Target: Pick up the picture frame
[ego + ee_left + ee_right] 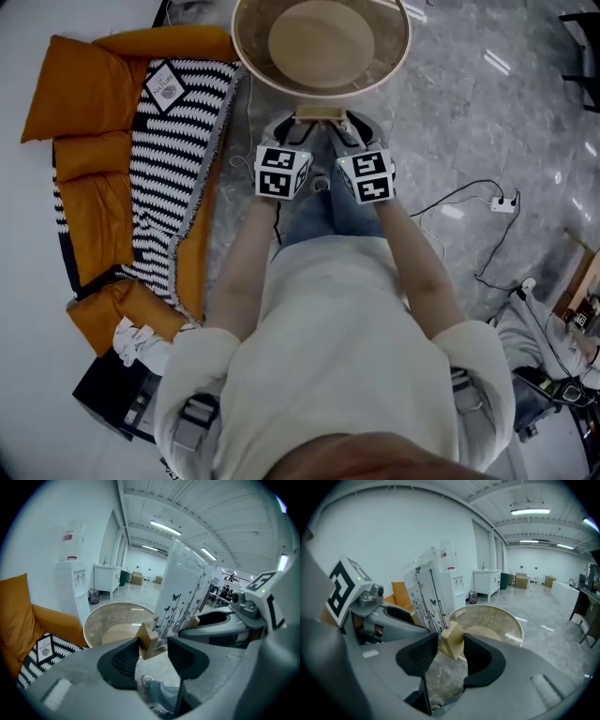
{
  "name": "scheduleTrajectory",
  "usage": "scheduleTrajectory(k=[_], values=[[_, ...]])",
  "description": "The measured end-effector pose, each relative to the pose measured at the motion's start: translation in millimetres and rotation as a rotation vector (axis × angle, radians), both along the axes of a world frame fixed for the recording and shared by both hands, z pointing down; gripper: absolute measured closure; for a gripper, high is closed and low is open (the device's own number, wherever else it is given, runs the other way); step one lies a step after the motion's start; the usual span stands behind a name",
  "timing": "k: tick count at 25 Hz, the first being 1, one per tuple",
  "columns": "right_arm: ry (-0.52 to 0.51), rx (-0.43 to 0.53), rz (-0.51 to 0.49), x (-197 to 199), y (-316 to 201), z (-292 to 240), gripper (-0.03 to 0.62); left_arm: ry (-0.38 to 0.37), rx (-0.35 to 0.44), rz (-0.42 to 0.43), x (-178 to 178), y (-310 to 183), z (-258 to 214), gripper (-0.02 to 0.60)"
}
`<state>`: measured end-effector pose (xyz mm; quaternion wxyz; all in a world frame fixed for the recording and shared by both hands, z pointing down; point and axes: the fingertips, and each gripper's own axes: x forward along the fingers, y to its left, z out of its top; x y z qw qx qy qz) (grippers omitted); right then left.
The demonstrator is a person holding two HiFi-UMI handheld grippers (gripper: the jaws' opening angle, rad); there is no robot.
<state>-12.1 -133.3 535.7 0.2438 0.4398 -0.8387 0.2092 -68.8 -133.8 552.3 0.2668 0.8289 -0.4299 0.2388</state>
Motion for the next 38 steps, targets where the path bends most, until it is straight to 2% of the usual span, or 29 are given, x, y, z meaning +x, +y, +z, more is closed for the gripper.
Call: scheduleTrajectory(k=[21, 38], values=[[-0.023, 0.157, -0.057, -4.5, 61.7, -111.9, 0.43, 0.008, 0.132, -0.021, -5.6, 61.1, -111.7, 0.391], [-0.037, 0.222, -0.091, -7.5, 75.9, -132.5, 0.439, -0.009, 0.167, -0.051, -11.6, 76.9, -137.2, 0.394]])
